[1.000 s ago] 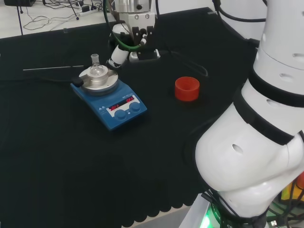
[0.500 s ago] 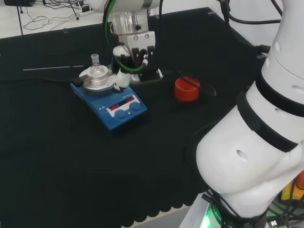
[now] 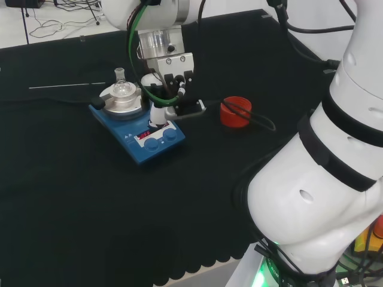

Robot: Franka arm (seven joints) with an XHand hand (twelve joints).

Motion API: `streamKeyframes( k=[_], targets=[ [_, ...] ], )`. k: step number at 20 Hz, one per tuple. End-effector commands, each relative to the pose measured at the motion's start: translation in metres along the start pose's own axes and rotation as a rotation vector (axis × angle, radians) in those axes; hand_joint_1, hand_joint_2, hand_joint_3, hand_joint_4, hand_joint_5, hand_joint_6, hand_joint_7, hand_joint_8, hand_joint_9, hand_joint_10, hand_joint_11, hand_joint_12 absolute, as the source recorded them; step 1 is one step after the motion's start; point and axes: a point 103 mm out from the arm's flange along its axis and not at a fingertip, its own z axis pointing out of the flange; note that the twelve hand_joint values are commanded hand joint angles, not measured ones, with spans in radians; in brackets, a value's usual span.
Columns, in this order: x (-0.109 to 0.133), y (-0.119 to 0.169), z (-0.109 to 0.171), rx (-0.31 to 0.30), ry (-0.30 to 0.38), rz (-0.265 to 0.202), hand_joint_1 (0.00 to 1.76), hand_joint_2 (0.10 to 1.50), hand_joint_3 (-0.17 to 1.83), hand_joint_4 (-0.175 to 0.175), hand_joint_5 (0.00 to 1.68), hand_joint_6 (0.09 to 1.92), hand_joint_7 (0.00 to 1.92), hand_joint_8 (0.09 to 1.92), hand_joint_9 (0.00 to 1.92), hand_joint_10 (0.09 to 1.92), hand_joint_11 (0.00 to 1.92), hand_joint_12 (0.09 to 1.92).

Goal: Turn on the heater.

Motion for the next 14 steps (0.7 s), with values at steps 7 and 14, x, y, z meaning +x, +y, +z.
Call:
streamKeyframes(
  k=[7, 14],
  targets=[
    [-0.009, 0.015, 0.026, 0.099, -0.001, 0.008, 1.37, 0.75, 0.79, -0.037, 0.21, 0.67, 1.39, 1.41, 1.54, 1.34, 1.22, 1.16],
    [-0.014, 0.027, 0.038, 0.126, 0.003, 0.008, 1.38, 0.74, 0.82, -0.029, 0.22, 0.57, 1.39, 1.41, 1.54, 1.34, 1.21, 1.18]
  ],
)
